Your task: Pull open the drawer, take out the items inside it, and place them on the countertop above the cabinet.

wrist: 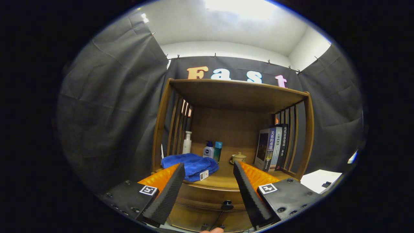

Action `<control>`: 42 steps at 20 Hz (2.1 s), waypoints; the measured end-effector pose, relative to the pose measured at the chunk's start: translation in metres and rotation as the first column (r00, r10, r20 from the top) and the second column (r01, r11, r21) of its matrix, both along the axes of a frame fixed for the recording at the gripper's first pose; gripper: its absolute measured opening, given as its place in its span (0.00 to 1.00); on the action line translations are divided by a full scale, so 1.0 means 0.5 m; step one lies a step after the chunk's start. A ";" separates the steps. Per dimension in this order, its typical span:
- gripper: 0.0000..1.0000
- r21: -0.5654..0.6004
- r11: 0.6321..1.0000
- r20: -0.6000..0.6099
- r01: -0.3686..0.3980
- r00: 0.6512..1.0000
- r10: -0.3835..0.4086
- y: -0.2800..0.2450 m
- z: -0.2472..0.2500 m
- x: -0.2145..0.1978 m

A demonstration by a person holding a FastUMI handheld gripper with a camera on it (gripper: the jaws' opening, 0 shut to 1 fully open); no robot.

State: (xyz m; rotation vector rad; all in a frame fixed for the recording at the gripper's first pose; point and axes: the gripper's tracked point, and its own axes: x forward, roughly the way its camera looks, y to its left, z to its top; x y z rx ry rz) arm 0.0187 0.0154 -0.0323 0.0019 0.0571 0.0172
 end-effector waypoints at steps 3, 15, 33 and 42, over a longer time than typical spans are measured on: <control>0.98 -0.022 0.999 -0.024 0.038 0.999 -0.038 -0.020 -0.051 0.024; 0.98 0.046 0.984 -0.207 0.173 0.965 -0.160 -0.112 -0.378 0.095; 0.90 0.102 0.976 -0.294 0.193 0.943 -0.156 -0.113 -0.485 0.126; 0.47 0.045 0.982 -0.291 0.184 0.943 -0.163 -0.137 -0.483 0.131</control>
